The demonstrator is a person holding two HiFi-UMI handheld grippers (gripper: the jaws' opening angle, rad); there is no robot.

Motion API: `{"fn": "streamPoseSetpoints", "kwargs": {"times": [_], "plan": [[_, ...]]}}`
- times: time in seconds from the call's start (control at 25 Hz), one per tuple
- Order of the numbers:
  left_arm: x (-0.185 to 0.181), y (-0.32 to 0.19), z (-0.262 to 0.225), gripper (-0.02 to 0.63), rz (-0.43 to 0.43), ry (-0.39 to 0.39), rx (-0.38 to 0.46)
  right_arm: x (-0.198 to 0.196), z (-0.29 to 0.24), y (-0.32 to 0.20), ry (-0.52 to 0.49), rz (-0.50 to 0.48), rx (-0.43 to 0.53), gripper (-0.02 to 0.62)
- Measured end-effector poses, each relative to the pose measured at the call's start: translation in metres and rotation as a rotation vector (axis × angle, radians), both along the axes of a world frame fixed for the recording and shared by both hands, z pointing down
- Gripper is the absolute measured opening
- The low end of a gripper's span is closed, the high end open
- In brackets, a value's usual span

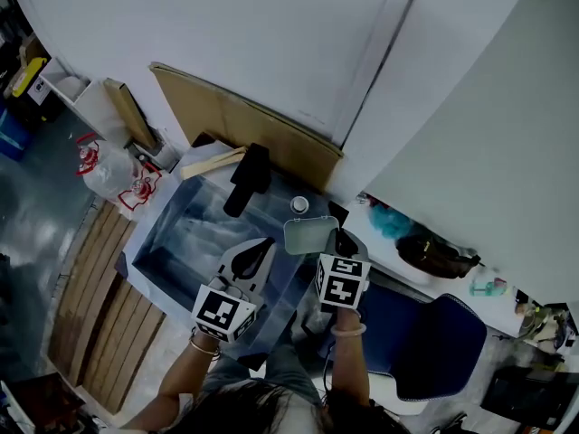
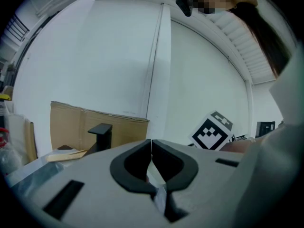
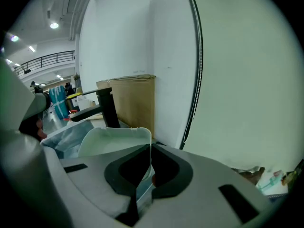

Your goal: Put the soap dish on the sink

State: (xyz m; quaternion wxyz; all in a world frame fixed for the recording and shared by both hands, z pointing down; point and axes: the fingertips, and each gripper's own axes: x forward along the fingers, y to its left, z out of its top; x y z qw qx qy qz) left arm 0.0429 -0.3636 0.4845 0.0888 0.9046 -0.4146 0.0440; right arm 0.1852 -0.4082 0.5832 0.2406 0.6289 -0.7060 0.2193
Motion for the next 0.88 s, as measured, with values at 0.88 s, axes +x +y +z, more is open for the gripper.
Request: {"fn": "streamPoseSetpoints", "kwargs": {"times": [0.88], "plan": [[0.011, -0.023, 0.029, 0.009, -0.082, -0.047, -0.045, 0.019, 0.06, -0.039, 0.027, -0.073, -0.08, 0.029]]}}
